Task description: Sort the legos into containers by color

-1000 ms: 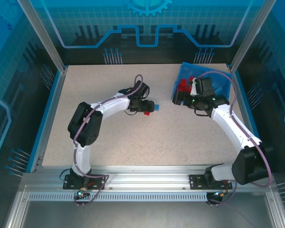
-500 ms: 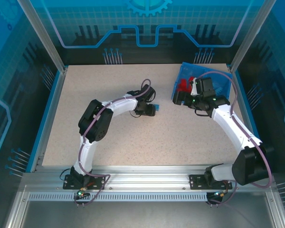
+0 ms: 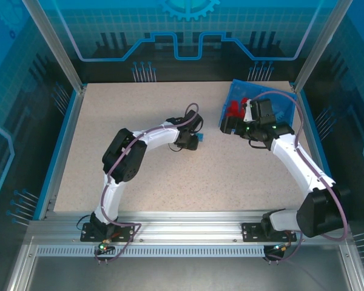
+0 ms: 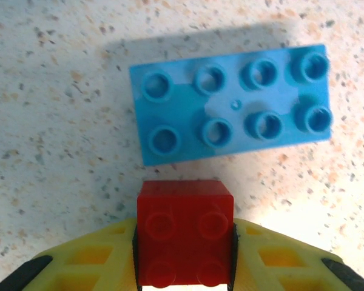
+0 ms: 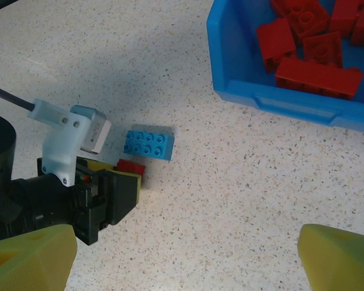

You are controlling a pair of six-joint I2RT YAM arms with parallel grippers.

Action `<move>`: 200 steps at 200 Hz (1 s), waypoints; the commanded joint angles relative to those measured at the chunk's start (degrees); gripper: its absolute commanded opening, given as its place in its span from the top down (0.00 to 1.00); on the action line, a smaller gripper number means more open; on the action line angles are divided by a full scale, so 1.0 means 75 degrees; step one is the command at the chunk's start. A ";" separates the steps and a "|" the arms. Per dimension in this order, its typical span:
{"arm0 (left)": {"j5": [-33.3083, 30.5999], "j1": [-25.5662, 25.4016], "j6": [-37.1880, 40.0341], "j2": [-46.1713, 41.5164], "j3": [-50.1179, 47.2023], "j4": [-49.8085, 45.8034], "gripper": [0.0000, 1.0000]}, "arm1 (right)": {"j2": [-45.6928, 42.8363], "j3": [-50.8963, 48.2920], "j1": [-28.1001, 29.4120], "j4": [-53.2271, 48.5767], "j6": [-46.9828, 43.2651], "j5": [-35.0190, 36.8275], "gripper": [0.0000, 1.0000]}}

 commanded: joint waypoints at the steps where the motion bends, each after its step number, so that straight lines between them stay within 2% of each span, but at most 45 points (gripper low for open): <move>1: 0.0131 -0.0243 0.0141 -0.0770 0.0334 -0.0435 0.65 | -0.0318 -0.0022 -0.0084 -0.0094 0.0153 -0.0243 0.05; 36: 0.0300 -0.0598 0.0442 -0.1285 0.1071 -0.0362 0.66 | -0.0782 0.0116 -0.0082 -0.0145 0.0430 -0.0089 0.04; 62: 0.0664 -0.0662 0.0674 -0.0938 0.2140 0.0070 0.69 | -0.1617 -0.0165 -0.0090 -0.0014 0.0800 0.1050 0.03; 80: 0.0883 -0.0675 0.0847 -0.0248 0.3326 0.0281 0.71 | -0.2381 -0.0611 -0.0123 0.0272 0.1025 0.1769 0.02; 108: 0.0935 -0.0678 0.1160 0.1320 0.5461 0.0765 0.70 | -0.3300 -0.1199 -0.0147 0.0536 0.1225 0.2196 0.01; 136: 0.0817 -0.0677 0.1421 0.3097 0.7992 0.0992 0.69 | -0.3565 -0.1307 -0.0189 0.0267 0.1152 0.2330 0.00; 154: 0.0479 -0.0679 0.1628 0.3691 0.8595 0.1718 0.68 | -0.3575 -0.1266 -0.0209 0.0057 0.1079 0.2323 0.00; 172: 0.0089 -0.0680 0.1703 0.3843 0.8530 0.2481 0.62 | -0.3620 -0.1323 -0.0229 0.0037 0.1062 0.2303 0.00; 190: -0.0006 -0.0681 0.1613 0.3900 0.8528 0.2941 0.49 | -0.3622 -0.1379 -0.0248 0.0097 0.1071 0.2274 0.00; 200: 0.0006 -0.0677 0.1542 0.3906 0.8531 0.3073 0.45 | -0.3601 -0.1363 -0.0261 0.0100 0.1062 0.2238 0.00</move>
